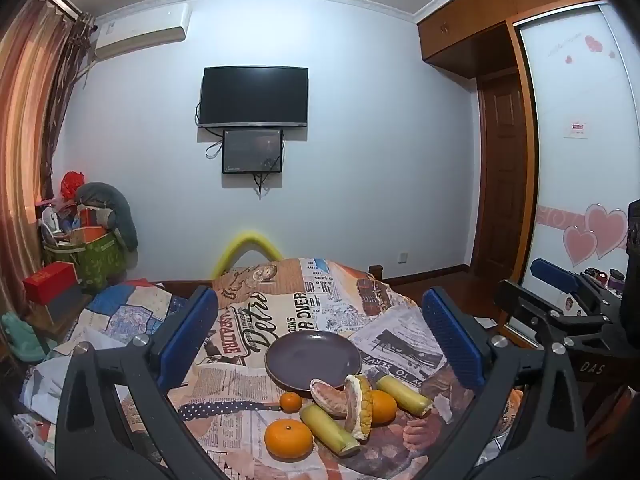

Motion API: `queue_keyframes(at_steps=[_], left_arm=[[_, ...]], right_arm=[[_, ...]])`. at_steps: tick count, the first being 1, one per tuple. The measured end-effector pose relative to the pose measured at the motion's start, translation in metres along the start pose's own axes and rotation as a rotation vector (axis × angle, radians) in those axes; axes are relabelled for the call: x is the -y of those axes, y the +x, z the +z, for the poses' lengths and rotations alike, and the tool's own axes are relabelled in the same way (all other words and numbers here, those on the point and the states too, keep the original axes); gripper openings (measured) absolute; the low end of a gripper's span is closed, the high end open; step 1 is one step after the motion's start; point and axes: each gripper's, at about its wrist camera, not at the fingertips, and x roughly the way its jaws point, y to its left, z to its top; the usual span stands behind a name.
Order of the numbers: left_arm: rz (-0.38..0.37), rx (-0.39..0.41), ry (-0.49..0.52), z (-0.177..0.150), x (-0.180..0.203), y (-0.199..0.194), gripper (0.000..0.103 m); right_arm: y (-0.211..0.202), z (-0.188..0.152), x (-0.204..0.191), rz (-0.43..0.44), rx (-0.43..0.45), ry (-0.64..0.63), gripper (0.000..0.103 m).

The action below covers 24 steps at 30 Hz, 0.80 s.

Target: Organize fruits

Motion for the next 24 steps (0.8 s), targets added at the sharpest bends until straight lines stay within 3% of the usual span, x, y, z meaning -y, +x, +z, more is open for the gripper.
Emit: queue_keyframes(at_steps=[24], left_arm=[[-0.037, 0.019, -0.002, 0.003, 0.001, -0.001, 0.103]], right_arm=[[-0.001, 0.001, 0.002, -0.005, 0.004, 0.007, 0.103]])
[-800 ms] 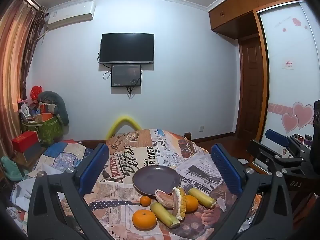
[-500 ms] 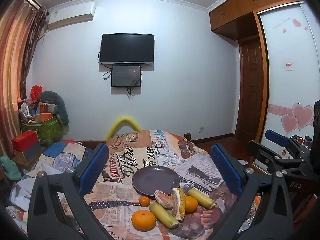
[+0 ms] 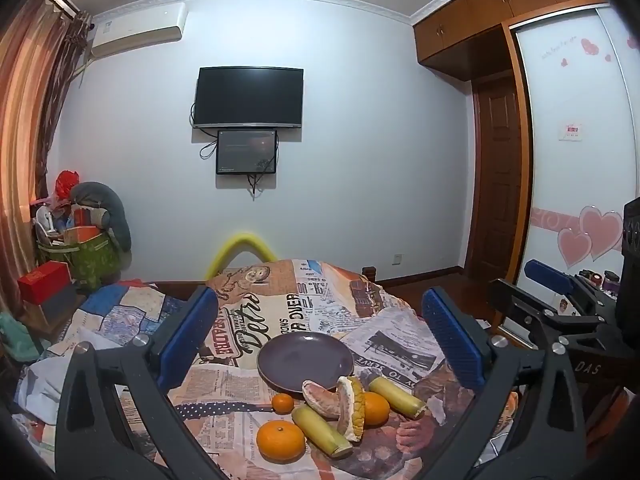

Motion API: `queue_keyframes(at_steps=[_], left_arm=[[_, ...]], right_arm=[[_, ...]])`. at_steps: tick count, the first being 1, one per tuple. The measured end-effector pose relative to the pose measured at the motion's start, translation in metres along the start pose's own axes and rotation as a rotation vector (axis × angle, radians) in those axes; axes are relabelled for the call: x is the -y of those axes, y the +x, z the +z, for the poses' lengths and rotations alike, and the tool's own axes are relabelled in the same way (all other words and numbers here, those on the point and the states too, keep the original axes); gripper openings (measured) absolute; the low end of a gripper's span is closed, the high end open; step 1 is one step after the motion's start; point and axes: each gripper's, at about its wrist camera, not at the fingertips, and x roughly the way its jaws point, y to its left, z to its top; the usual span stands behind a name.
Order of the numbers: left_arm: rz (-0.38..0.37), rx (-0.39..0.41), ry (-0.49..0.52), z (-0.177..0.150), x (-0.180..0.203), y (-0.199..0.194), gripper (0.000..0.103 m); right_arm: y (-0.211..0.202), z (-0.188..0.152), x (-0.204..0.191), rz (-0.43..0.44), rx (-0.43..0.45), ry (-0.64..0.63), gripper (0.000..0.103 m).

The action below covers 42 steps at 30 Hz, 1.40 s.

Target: Organize fruits

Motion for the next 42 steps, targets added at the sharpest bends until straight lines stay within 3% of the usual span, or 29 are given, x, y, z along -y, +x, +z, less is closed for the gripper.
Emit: queue_keyframes(at_steps=[42], left_arm=[[-0.005, -0.014, -0.015, -0.0085, -0.0036, 0.0083, 0.103]], right_arm=[[0.0033, -0.0022, 0.0062, 0.003, -0.011, 0.004, 0.103]])
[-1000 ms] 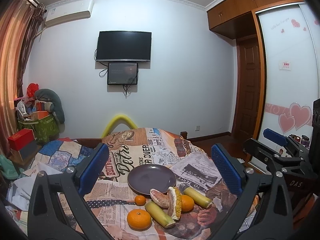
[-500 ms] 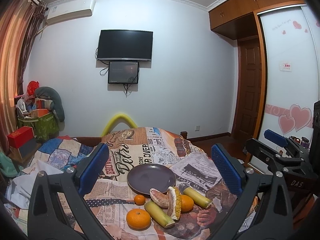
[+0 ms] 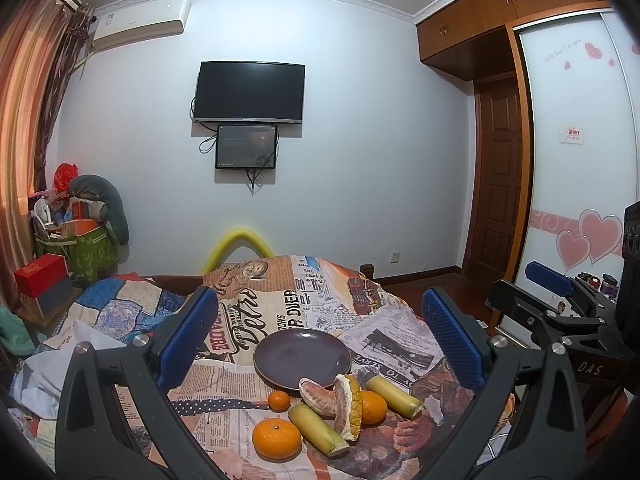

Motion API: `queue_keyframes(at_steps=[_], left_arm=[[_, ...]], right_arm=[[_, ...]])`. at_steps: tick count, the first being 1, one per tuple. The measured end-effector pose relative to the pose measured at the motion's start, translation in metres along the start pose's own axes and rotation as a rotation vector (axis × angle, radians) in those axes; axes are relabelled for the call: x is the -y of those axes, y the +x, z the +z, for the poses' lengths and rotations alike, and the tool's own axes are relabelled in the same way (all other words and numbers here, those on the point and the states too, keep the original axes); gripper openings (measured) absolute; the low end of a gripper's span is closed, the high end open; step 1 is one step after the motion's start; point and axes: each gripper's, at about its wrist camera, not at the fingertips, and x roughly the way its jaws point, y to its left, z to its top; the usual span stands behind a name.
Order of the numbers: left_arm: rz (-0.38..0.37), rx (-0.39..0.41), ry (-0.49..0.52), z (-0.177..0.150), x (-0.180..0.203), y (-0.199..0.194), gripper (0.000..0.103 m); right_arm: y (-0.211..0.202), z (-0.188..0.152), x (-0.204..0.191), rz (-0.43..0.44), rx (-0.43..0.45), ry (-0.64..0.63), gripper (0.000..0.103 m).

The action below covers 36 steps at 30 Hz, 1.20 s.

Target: Organize fruits

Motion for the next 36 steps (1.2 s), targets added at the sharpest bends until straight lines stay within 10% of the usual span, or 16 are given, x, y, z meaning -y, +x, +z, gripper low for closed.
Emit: queue_keyframes(at_steps=[29, 36], left_arm=[[0.005, -0.038, 0.009, -0.006, -0.008, 0.017, 0.103], [0.013, -0.172, -0.026, -0.024, -0.036, 0.055, 0.103]], right_arm=[[0.014, -0.009, 0.005, -0.025, -0.048, -0.007, 0.103], [0.036, -0.031, 0.019, -0.043, -0.159, -0.014, 0.103]])
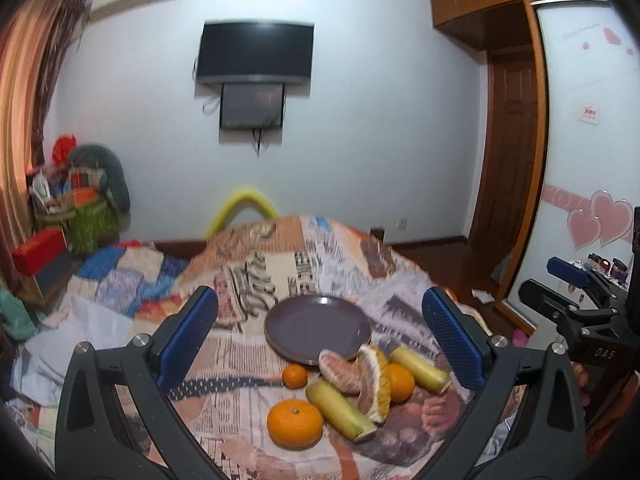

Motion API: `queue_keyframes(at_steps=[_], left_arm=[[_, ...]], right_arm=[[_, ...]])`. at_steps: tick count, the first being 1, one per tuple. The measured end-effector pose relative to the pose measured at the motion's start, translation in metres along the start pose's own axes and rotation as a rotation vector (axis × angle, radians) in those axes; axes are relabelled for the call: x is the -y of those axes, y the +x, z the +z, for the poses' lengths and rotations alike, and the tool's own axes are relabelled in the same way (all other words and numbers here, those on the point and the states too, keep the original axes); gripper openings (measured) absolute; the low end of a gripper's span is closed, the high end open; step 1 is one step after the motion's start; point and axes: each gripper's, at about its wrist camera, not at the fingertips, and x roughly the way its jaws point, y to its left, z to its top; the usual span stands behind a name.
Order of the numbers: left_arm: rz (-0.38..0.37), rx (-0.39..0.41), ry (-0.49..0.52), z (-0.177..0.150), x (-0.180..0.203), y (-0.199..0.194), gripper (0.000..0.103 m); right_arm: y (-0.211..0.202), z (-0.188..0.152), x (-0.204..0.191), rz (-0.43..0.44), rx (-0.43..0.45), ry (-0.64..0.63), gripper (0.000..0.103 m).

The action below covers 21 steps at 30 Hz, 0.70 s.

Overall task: Organize fruits
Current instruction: 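Grasp the large orange with the left gripper while the right gripper grasps a yellow-green stalk piece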

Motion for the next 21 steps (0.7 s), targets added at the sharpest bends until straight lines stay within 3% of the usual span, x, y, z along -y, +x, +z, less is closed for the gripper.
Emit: queue_keyframes(at_steps=[8, 15, 21], left_arm=[[0.039, -0.196, -0.01, -0.038, -0.029, 0.06, 0.103], [0.009, -0.362, -0.048, -0.076, -0.044, 0.103, 0.103], [-0.013, -0.494, -0.082, -0.107, -0.047, 0.139, 0.092]], right_arm=[[0.045, -0.038, 0.018, 0.004, -0.224, -0.009, 0.103], [0.08, -0.066, 0.033, -0.014, -0.385, 0.002, 0.103], [0.103, -0.087, 0.044, -0.012, -0.479, 0.041, 0.103]])
